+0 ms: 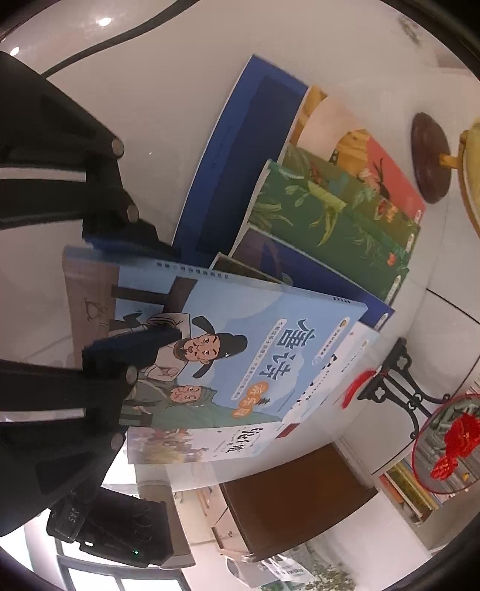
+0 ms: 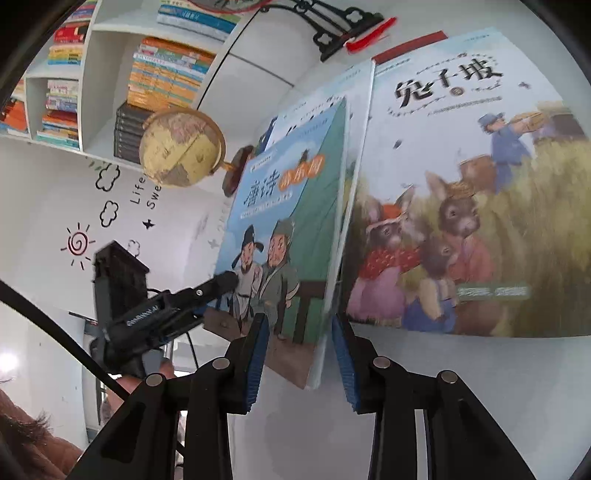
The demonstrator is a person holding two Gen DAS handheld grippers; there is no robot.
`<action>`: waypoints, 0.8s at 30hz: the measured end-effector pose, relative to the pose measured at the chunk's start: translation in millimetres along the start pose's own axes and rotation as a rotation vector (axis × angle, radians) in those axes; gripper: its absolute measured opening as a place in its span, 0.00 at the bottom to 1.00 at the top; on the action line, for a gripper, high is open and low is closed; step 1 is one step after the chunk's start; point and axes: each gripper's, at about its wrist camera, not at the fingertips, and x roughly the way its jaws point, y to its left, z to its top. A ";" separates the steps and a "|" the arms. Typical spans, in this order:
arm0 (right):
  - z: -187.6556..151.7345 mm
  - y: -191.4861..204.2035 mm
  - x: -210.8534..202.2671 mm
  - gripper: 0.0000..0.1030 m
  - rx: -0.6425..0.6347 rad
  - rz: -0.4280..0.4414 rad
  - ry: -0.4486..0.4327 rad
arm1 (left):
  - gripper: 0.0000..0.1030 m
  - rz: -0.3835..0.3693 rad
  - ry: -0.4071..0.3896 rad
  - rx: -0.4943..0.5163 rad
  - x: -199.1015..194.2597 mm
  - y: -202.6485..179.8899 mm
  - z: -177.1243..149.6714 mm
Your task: Organize books
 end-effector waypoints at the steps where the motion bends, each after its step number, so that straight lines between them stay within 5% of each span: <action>1: 0.7 1.8 2.0 0.37 -0.009 -0.004 -0.005 | 0.28 -0.001 0.003 0.002 -1.7 1.5 0.4; 8: -3.1 20.5 -1.7 0.39 -0.067 0.073 -0.016 | 0.27 0.039 0.028 0.017 -16.6 18.3 -13.1; 12: -3.6 25.1 20.8 0.39 -0.106 0.015 0.039 | 0.27 0.031 0.027 -0.026 -20.1 31.2 -8.9; 13: -2.4 21.3 25.1 0.37 -0.084 0.031 0.031 | 0.27 0.035 0.020 -0.023 -21.5 32.0 -9.3; 15: 0.3 22.9 28.0 0.12 -0.078 0.024 -0.001 | 0.26 0.057 -0.011 0.001 -28.2 32.1 -8.6; 19: -0.6 59.1 26.0 0.11 -0.235 0.024 -0.048 | 0.26 0.053 -0.065 0.014 -43.2 39.5 -9.1; 24: 0.8 87.3 51.0 0.11 -0.333 -0.020 -0.004 | 0.26 0.086 -0.109 -0.021 -67.6 65.2 -5.4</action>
